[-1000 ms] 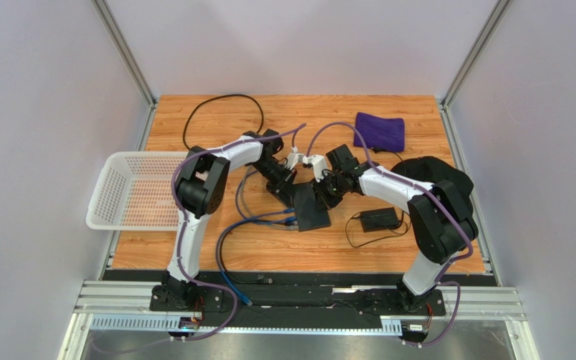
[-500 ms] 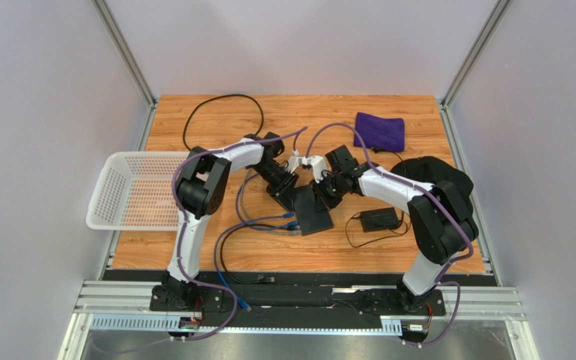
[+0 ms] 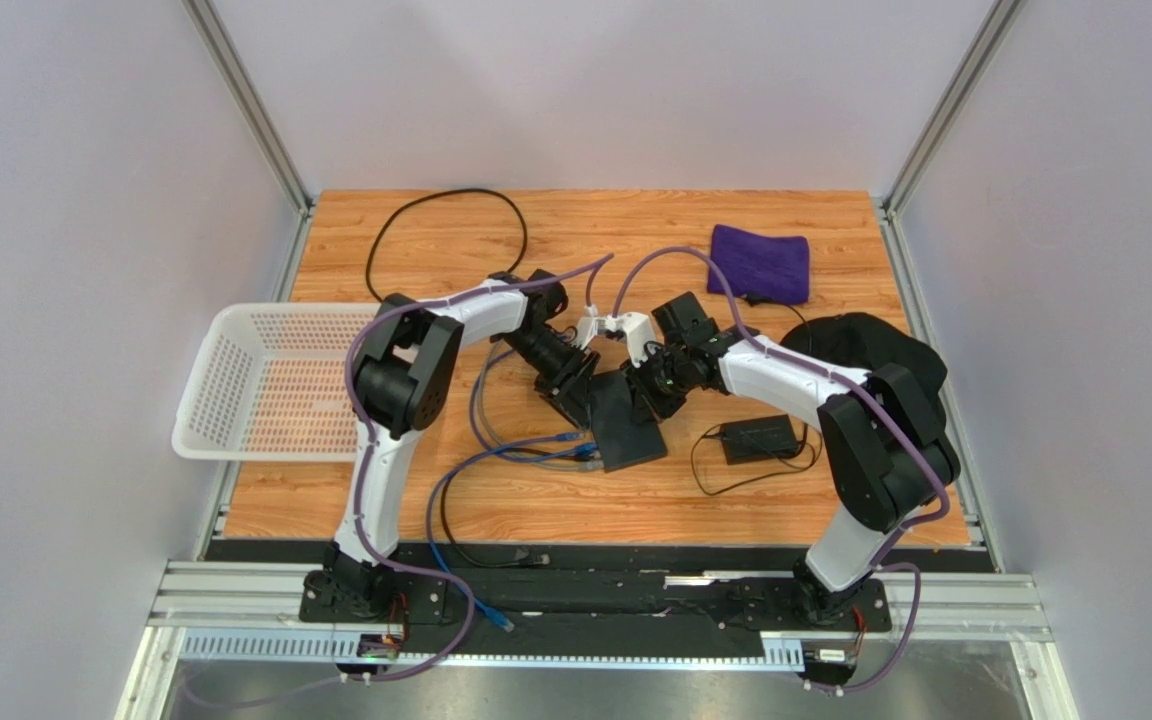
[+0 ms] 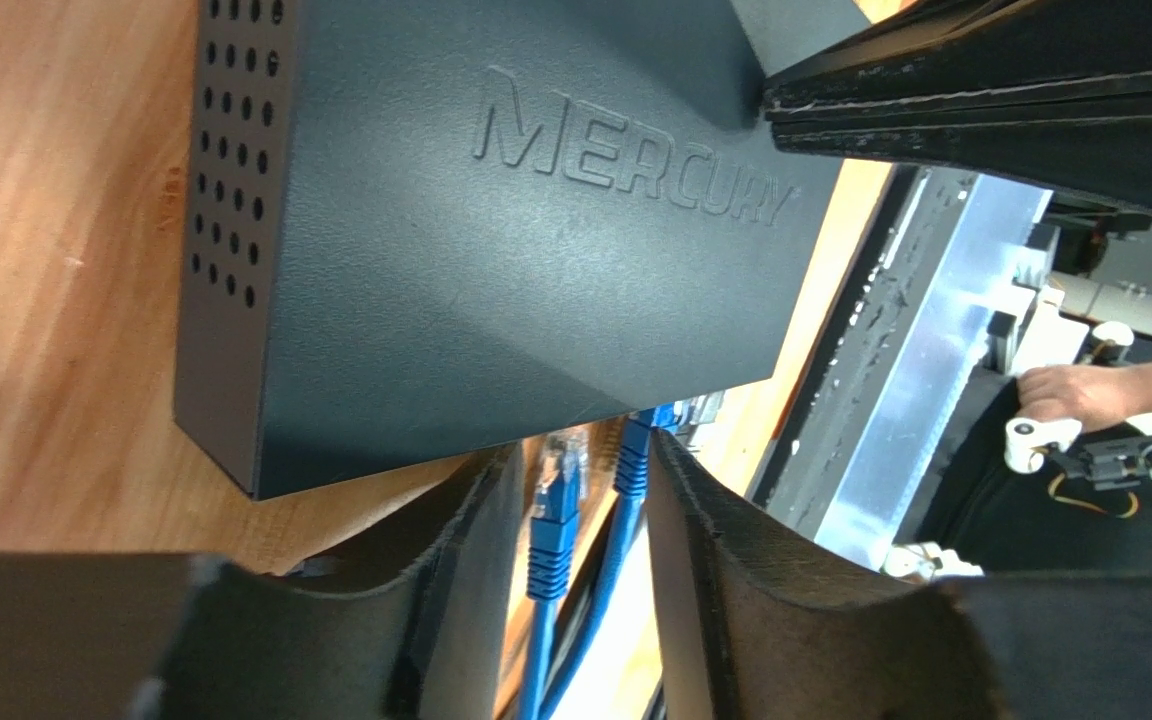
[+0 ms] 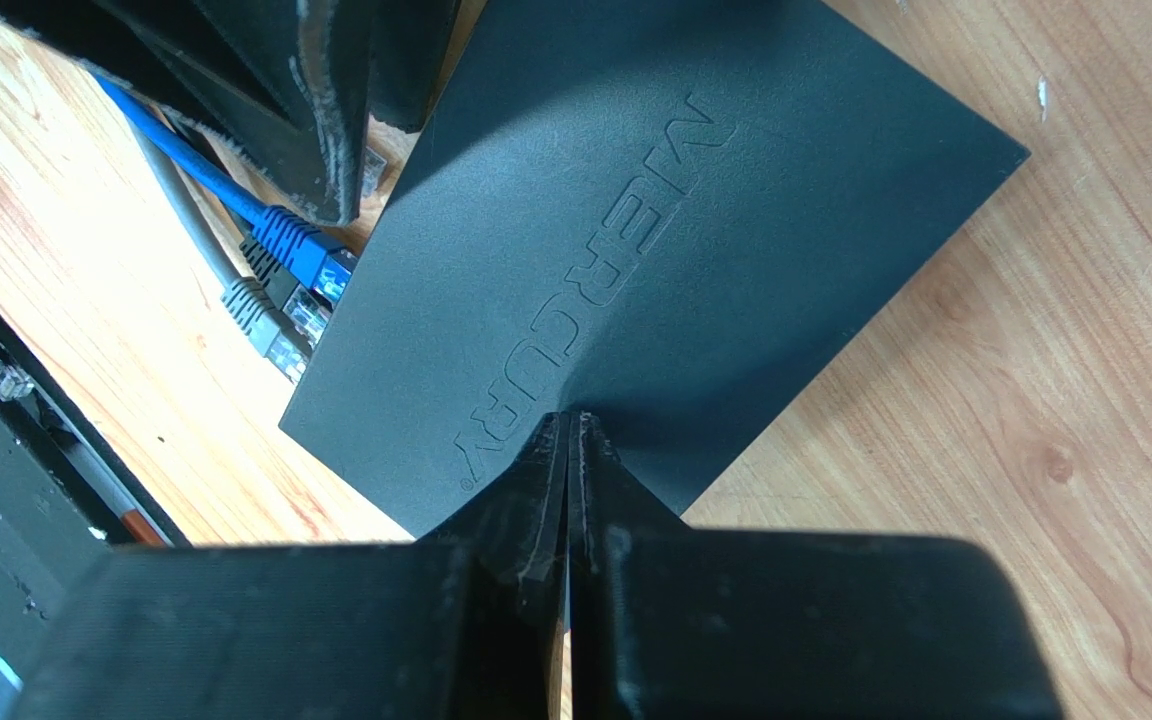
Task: Pull the plug from the switch port
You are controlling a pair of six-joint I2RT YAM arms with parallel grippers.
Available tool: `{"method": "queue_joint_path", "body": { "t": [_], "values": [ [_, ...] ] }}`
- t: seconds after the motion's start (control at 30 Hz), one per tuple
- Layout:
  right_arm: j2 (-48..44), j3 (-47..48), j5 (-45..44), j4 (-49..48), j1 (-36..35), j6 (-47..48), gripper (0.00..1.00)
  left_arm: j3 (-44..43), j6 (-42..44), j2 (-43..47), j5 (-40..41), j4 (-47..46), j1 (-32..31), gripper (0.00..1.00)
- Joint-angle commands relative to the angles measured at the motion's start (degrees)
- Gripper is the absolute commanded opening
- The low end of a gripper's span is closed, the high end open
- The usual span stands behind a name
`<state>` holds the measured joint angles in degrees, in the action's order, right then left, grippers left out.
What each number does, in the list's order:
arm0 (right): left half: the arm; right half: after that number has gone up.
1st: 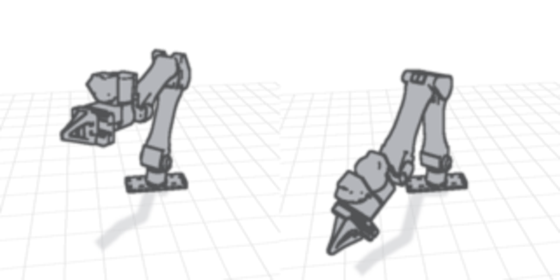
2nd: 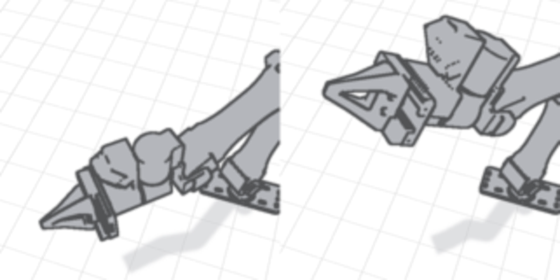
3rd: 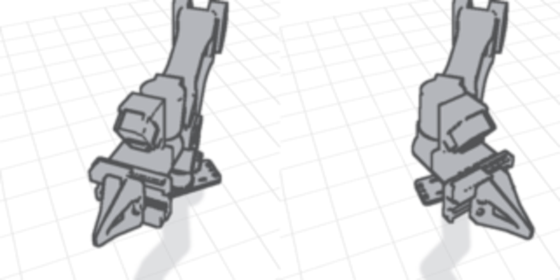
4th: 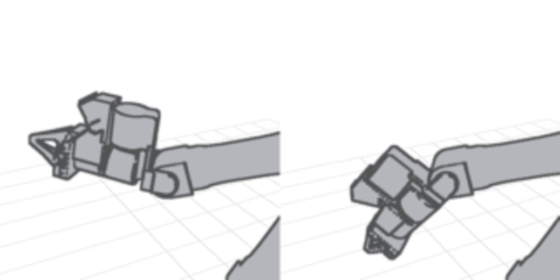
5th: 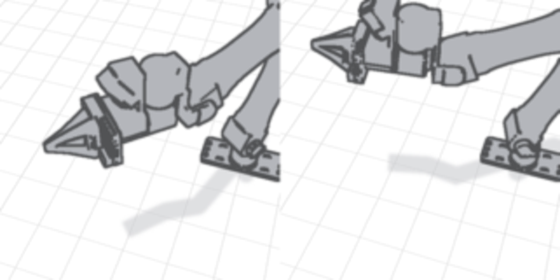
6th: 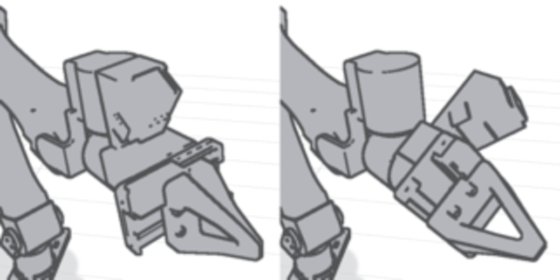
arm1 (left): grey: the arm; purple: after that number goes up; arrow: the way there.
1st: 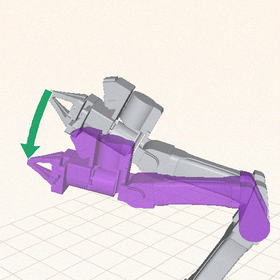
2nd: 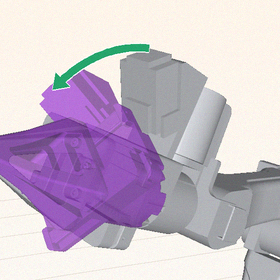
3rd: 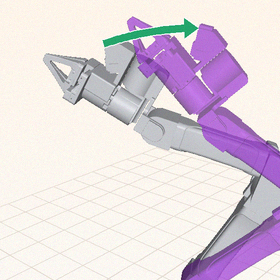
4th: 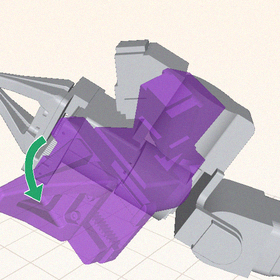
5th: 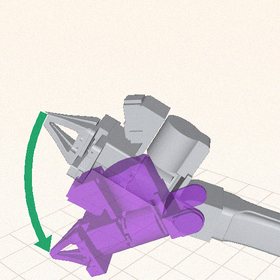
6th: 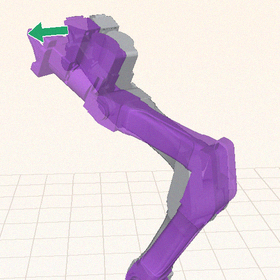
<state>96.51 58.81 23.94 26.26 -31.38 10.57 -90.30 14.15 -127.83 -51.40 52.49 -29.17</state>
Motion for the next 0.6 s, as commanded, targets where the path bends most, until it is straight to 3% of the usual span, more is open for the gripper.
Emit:
{"method": "queue_joint_path", "body": {
  "t": [0.0,0.2,0.37,0.57],
  "values": [
    [-1.2,-1.3,-2.3,0.5,-0.3,1.2,0.0,0.6,2.4,-1.4,2.6,-1.5,-0.4,0.44],
    [-1.7,-1.6,-2.5,0.5,-0.3,1.3,0.0,0.3,3.9,4.2,9.8,-0.5,-0.4,0.48],
    [-1.9,-1.8,-2.7,0.5,-0.2,1.3,0.0,4.9,4.0,19.5,17.8,-3.3,-0.1,0.55],
    [-1.6,-1.8,-2.8,0.2,-0.3,0.9,0.01,15.5,-0.8,33.4,38.9,-1.4,-0.2,0.59]
  ]
}}
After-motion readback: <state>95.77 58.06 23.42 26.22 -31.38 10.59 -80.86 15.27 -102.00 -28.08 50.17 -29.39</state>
